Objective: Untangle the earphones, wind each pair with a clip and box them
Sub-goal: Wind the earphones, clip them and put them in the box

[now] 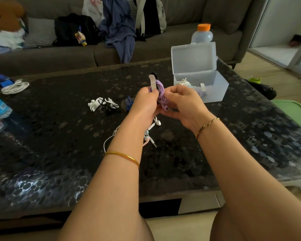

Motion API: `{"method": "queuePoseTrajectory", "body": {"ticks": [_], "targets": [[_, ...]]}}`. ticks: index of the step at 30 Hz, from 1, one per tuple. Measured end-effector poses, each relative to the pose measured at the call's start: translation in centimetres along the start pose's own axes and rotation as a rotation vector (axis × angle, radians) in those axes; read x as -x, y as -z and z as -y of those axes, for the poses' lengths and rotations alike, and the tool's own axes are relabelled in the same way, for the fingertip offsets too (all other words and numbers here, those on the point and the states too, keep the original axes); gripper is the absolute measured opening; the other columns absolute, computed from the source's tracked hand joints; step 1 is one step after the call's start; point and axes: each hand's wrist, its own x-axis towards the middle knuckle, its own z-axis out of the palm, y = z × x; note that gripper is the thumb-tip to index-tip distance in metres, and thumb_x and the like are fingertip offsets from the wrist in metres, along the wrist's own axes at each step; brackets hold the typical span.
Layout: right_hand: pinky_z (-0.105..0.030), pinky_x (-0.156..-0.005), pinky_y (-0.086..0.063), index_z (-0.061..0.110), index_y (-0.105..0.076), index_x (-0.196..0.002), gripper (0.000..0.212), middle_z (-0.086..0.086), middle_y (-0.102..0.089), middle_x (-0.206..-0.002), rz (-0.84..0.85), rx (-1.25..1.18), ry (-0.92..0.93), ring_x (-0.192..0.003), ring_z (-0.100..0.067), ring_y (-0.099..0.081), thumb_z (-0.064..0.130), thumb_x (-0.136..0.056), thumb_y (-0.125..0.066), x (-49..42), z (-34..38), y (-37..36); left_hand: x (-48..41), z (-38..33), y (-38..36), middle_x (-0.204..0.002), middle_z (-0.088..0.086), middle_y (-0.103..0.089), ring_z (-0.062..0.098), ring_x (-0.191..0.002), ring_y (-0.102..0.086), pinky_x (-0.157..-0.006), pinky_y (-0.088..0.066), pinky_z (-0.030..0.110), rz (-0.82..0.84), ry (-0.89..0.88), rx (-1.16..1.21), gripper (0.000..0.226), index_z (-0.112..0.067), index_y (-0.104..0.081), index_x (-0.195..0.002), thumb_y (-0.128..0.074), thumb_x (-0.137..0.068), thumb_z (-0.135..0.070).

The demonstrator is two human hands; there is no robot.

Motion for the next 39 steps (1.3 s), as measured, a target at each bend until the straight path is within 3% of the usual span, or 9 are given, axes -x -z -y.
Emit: {"method": "queuePoseTrajectory", "body": {"ticks": [5,10,13,16,18,22,29,35,39], "targets": [[-0.036,-0.068,-0.06,0.004,-0.059,-0.087,0.006,-0.015,-0.063,-0.082,0.034,-0.124,-0.059,-0.071,-0.023,-0.062,0.003,-0.092,-0.055,-0.1,0.0,0.0,0.6,-0.5,-0.1,-0.08,0.015,-0.056,0.021,-0.063,-0.055,-0.058,-0.046,0.031,0.009,0.082,0.135,0.024,-0.001,-0.057,-0.111,-0.037,-0.097,-0.001],[-0.032,-0.06,-0.058,0.005,-0.056,-0.082,0.012,-0.011,-0.058,-0.068,0.021,-0.07,0.02,-0.059,-0.021,-0.057,-0.004,-0.09,-0.055,0.2,-0.4,-0.6,0.9,-0.1,-0.1,-0.075,0.013,-0.057,0.021,-0.071,-0.057,-0.073,-0.047,0.034,-0.012,0.154,0.149,0.025,-0.006,-0.06,-0.079,-0.037,-0.09,-0.005],[-0.034,-0.063,-0.057,0.005,-0.055,-0.083,0.012,-0.011,-0.06,-0.071,-0.015,0.027,0.086,-0.061,-0.022,-0.057,-0.006,-0.089,-0.055,0.1,-0.5,-0.6,0.6,-0.3,-0.2,-0.096,0.01,-0.059,0.023,-0.092,-0.058,-0.083,-0.045,0.035,-0.1,0.132,-0.092,0.023,-0.013,-0.062,-0.095,-0.041,-0.089,-0.019],[-0.037,-0.066,-0.058,0.008,-0.054,-0.08,0.016,-0.013,-0.062,-0.075,-0.031,0.143,0.142,-0.062,-0.022,-0.06,-0.005,-0.088,-0.057,0.0,-0.6,-0.4,0.2,-0.4,0.2,-0.124,0.02,-0.056,0.034,-0.11,-0.055,-0.083,-0.047,0.039,-0.143,0.122,-0.288,0.053,-0.004,-0.056,-0.124,-0.048,-0.079,-0.031],[-0.036,-0.064,-0.058,0.008,-0.053,-0.079,0.016,-0.014,-0.063,-0.077,-0.051,0.206,0.18,-0.063,-0.022,-0.061,-0.004,-0.087,-0.059,-0.1,-0.6,-0.3,-0.1,-0.3,0.4,-0.107,0.02,-0.06,0.033,-0.097,-0.058,-0.084,-0.048,0.04,-0.052,0.013,-0.316,0.037,0.004,-0.057,-0.119,-0.045,-0.093,-0.018],[-0.036,-0.06,-0.055,0.01,-0.051,-0.081,0.017,-0.013,-0.061,-0.07,-0.12,0.321,0.25,-0.055,-0.02,-0.057,-0.001,-0.085,-0.064,-0.4,-0.7,-0.1,0.0,-0.3,0.6,-0.075,0.006,-0.056,0.015,-0.066,-0.053,-0.064,-0.045,0.026,-0.006,-0.021,-0.13,0.026,-0.01,-0.057,-0.075,-0.04,-0.093,-0.001],[-0.037,-0.063,-0.056,0.011,-0.053,-0.088,0.018,-0.012,-0.067,-0.084,-0.075,0.455,0.315,-0.063,-0.031,-0.064,0.003,-0.083,-0.068,-0.4,-0.8,0.1,0.0,0.1,0.8,-0.085,0.003,-0.06,0.013,-0.072,-0.057,-0.061,-0.045,0.024,-0.015,0.032,0.058,0.015,-0.012,-0.055,-0.106,-0.046,-0.1,-0.022],[-0.037,-0.069,-0.059,0.012,-0.049,-0.093,0.018,-0.006,-0.059,-0.087,-0.071,0.43,0.176,-0.076,-0.025,-0.066,0.01,-0.086,-0.066,-0.3,-1.3,0.2,0.3,0.1,1.0,-0.086,0.01,-0.059,0.018,-0.072,-0.059,-0.058,-0.05,0.024,-0.061,0.155,0.321,0.015,-0.009,-0.052,-0.089,-0.044,-0.101,-0.012],[-0.035,-0.061,-0.06,0.007,-0.048,-0.097,0.016,-0.015,-0.06,-0.086,-0.016,0.372,0.101,-0.066,-0.023,-0.066,0.006,-0.089,-0.061,-0.1,-1.4,0.1,0.4,0.2,0.9,-0.088,0.014,-0.06,0.022,-0.077,-0.061,-0.067,-0.054,0.029,-0.051,0.228,0.449,0.014,-0.005,-0.053,-0.088,-0.047,-0.099,-0.013]]}}
